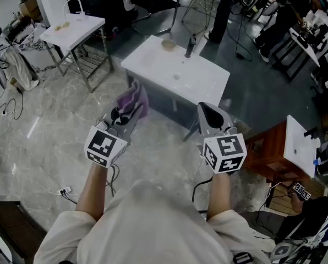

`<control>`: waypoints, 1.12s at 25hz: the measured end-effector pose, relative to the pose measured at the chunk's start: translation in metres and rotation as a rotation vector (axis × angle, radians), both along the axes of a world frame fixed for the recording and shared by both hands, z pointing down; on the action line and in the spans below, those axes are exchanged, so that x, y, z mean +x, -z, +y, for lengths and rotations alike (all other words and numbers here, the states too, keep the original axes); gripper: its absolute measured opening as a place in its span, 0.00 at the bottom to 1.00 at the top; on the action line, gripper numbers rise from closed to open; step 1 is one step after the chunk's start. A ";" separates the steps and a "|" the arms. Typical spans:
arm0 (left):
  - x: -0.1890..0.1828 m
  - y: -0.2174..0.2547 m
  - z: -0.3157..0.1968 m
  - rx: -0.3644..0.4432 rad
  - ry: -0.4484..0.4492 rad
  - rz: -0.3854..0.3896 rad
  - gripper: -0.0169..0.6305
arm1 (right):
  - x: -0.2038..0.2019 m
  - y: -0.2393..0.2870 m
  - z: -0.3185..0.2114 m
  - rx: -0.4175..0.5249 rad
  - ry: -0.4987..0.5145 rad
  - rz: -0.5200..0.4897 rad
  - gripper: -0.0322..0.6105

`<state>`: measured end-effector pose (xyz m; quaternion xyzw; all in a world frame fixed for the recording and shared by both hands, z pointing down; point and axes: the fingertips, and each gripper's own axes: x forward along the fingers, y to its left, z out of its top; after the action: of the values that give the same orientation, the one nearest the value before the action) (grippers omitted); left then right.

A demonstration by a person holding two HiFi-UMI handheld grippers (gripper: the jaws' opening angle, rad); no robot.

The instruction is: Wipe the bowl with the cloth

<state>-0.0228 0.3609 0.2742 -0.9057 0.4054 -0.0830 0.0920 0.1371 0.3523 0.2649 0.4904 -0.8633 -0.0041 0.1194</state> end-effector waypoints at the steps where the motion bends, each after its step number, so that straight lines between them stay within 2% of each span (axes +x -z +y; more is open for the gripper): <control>1: 0.000 -0.001 -0.001 -0.001 0.000 -0.001 0.13 | 0.000 0.000 -0.001 0.001 0.000 0.000 0.06; 7: 0.015 -0.009 0.002 -0.017 0.016 0.001 0.13 | 0.018 -0.004 -0.001 0.002 -0.008 -0.053 0.06; 10: 0.027 -0.019 0.007 -0.037 0.031 -0.006 0.13 | 0.030 -0.012 0.003 -0.002 -0.009 -0.031 0.06; 14: 0.046 -0.037 0.015 -0.061 0.045 -0.001 0.13 | 0.046 -0.035 0.009 -0.045 0.030 -0.006 0.06; 18: 0.061 -0.048 0.024 -0.082 0.058 -0.006 0.13 | 0.050 -0.049 0.014 -0.089 0.089 -0.060 0.06; 28: 0.070 -0.051 -0.006 -0.082 0.077 -0.008 0.13 | 0.054 -0.046 -0.020 -0.045 0.105 -0.076 0.06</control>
<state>0.0468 0.3550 0.3257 -0.8920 0.4360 -0.1066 0.0534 0.1916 0.3327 0.3107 0.4416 -0.8915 0.0277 0.0974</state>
